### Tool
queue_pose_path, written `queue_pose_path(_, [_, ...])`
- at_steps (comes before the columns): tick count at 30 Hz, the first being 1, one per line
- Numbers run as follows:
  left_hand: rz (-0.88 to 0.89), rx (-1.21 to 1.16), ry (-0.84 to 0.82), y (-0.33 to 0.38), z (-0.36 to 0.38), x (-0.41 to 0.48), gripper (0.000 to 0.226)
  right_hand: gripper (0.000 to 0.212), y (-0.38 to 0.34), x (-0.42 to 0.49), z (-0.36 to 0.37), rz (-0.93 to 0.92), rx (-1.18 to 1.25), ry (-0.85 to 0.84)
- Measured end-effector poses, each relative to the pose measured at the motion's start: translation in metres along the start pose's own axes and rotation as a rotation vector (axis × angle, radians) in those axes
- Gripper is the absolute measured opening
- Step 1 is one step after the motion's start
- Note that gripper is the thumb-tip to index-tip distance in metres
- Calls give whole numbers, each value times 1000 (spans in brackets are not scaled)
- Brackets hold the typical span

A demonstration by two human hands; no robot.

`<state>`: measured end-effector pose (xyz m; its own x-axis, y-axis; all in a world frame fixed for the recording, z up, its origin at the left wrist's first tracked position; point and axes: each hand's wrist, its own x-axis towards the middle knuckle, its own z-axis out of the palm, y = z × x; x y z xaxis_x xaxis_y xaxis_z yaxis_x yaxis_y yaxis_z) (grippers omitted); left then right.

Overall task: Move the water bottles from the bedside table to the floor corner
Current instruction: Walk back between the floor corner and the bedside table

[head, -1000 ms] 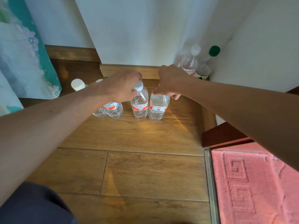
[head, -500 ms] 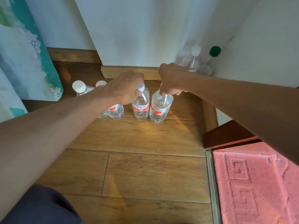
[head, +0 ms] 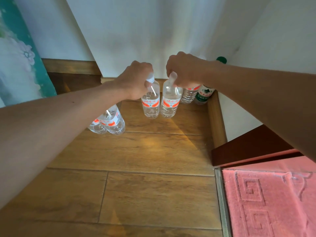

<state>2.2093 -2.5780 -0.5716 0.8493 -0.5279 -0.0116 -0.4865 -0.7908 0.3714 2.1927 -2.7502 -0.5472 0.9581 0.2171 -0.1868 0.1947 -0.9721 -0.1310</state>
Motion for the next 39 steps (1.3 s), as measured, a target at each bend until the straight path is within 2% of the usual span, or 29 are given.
queue_pose_path(10, [-12, -41, 180, 1, 24, 39, 28, 29, 24, 27, -3, 4, -73, 65])
queue_pose_path(24, [-39, -90, 253, 0, 44, 66, 22, 37, 49, 37, 22, 153, -37, 183])
queue_pose_path(39, [-63, -55, 216, 1, 45, 83, 30, 33, 63, 59, 24, 61, -97, 198])
